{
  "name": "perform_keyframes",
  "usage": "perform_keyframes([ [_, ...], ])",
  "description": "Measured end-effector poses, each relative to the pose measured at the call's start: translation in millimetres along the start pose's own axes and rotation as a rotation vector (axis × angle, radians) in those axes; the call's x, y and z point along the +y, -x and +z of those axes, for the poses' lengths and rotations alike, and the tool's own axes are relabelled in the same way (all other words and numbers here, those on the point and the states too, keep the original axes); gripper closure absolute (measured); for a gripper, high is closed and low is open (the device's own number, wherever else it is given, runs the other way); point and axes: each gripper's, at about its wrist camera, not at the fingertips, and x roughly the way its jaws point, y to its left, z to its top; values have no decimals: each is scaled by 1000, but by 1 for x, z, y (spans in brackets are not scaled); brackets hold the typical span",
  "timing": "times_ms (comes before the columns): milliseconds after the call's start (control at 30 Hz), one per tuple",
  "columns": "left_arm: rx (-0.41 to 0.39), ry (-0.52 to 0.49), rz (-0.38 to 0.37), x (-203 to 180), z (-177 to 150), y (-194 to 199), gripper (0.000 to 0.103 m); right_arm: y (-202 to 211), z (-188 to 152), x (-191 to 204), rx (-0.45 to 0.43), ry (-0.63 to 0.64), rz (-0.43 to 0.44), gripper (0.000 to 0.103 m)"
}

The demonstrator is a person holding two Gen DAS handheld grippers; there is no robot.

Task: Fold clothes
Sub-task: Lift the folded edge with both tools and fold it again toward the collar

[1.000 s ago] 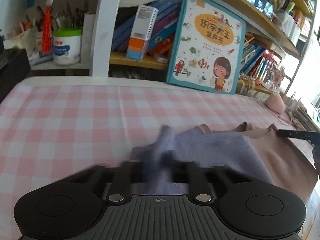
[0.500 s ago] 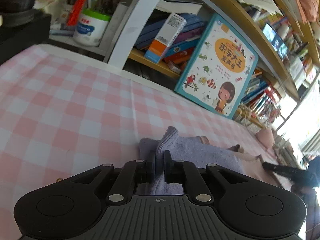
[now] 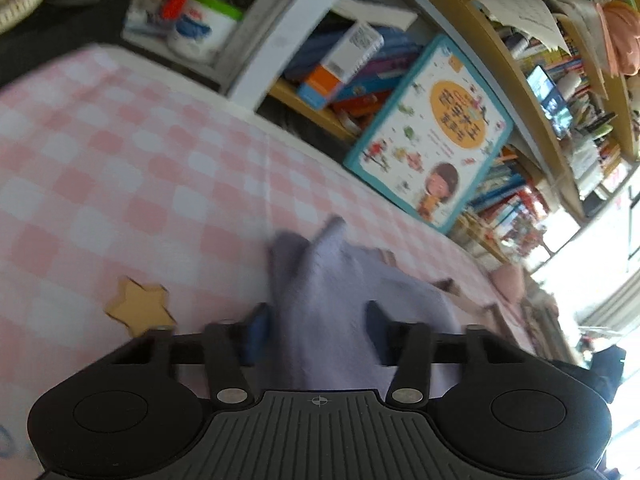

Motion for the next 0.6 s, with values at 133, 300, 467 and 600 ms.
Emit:
perform_keyframes([
  [133, -7, -25, 29, -2, -1, -3, 82, 2, -4, 1, -23, -43, 3, 82],
  [300, -36, -3, 56, 8, 5, 7, 84, -3, -6, 14, -18, -50, 31, 85],
  [467, -60, 18, 90, 26, 14, 20, 84, -19, -6, 34, 1, -20, 57, 85],
  [600, -87, 30, 119, 37, 21, 29, 84, -34, -3, 52, 17, 11, 61, 85],
])
